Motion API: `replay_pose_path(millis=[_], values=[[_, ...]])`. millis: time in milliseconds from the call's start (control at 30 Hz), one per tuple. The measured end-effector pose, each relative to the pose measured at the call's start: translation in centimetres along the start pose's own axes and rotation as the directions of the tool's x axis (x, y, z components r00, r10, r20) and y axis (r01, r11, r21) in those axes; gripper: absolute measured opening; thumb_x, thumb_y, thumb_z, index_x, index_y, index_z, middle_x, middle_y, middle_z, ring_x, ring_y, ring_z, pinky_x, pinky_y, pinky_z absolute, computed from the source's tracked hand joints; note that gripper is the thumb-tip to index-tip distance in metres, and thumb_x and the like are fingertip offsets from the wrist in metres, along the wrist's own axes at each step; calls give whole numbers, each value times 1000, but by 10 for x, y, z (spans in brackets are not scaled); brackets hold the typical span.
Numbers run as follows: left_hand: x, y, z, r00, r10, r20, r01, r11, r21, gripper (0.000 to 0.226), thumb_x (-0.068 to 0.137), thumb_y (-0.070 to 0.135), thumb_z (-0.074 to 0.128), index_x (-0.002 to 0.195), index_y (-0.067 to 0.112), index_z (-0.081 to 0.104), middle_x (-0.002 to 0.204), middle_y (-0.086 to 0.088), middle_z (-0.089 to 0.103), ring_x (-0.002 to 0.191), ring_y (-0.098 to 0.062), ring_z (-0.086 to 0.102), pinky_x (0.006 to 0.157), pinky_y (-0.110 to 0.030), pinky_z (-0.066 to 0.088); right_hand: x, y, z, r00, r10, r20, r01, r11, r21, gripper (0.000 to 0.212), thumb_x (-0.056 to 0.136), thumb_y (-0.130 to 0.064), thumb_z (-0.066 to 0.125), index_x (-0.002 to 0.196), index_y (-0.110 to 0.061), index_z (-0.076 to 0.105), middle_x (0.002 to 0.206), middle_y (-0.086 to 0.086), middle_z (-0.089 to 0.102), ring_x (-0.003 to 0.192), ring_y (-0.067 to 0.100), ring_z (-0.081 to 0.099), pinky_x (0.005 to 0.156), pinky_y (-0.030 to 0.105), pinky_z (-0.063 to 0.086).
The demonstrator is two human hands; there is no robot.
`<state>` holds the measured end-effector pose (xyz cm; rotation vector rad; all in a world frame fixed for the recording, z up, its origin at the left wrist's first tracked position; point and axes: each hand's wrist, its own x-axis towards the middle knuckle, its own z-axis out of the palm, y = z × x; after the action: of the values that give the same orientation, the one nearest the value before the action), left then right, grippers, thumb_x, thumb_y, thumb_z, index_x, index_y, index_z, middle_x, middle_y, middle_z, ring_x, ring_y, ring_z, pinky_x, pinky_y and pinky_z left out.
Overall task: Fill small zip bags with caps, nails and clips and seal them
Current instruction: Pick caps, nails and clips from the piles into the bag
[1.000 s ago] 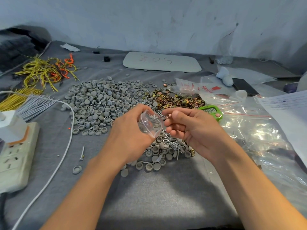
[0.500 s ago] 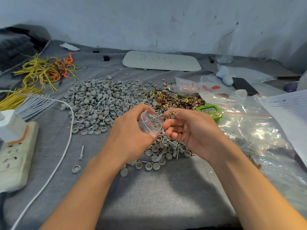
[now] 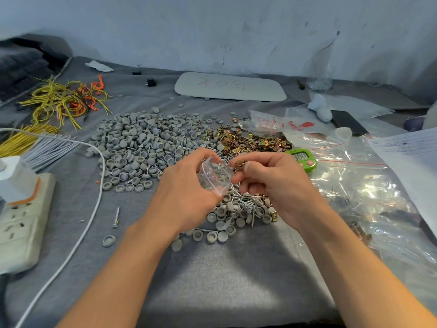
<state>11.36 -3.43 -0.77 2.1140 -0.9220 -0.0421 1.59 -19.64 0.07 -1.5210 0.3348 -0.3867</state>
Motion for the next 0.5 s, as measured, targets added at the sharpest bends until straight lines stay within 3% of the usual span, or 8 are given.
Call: replay_pose_path(millis=[133,233,300,333,400,467,500], values=[[-1,5,1,1000,14,7,-14,1000,-23,48,60,70,62,103,48,56,98,41,58,83,15,59,67,-2,42,-1,5,8,984,-174,-35,151,923,-354,33,90,2,60,91,-21,84,67,2,75,52,14,58,50,23,47],[0,3,3,999,17,30,-16,999,-42,37,73,36,81,101,46,57,94,37,61,79,11,60,60,-5,41,-1,9,25,960,-279,-33,230,850,-474,24,87,-9,72,98,-27,85,74,-10,78,62,8,67,59,30,56],[1,-1,1,999,4,37,-1,997,-73,44,74,23,84,104,46,59,93,35,64,75,10,63,56,-6,42,1,9,33,954,-297,-40,247,855,-455,23,88,-14,77,102,-31,84,80,-7,80,68,17,72,64,41,62],[1,-2,-1,1000,-9,27,11,995,-96,46,74,22,85,105,46,59,91,32,66,72,9,64,53,-7,43,2,8,34,955,-291,-52,246,880,-407,22,88,-17,78,103,-32,83,76,-5,79,62,25,69,56,43,58],[1,-5,-5,999,-49,-24,44,986,-162,46,73,23,86,104,47,61,87,24,71,70,5,67,51,-8,45,3,4,31,955,-274,-114,232,930,-286,19,89,-17,77,103,-28,83,61,-5,71,48,20,56,47,32,45],[1,-5,-7,995,-75,-62,60,975,-215,46,73,22,86,103,46,62,90,24,72,74,4,68,54,-12,49,1,1,23,944,-256,-207,222,960,-173,14,91,-15,75,97,-23,83,56,-3,66,48,9,54,53,17,43],[2,-5,-7,992,-92,-82,70,969,-238,47,73,20,87,104,46,61,92,24,71,75,2,69,56,-14,50,-1,0,19,941,-244,-233,213,965,-152,9,90,-17,75,92,-22,83,57,0,67,50,8,56,55,17,44]])
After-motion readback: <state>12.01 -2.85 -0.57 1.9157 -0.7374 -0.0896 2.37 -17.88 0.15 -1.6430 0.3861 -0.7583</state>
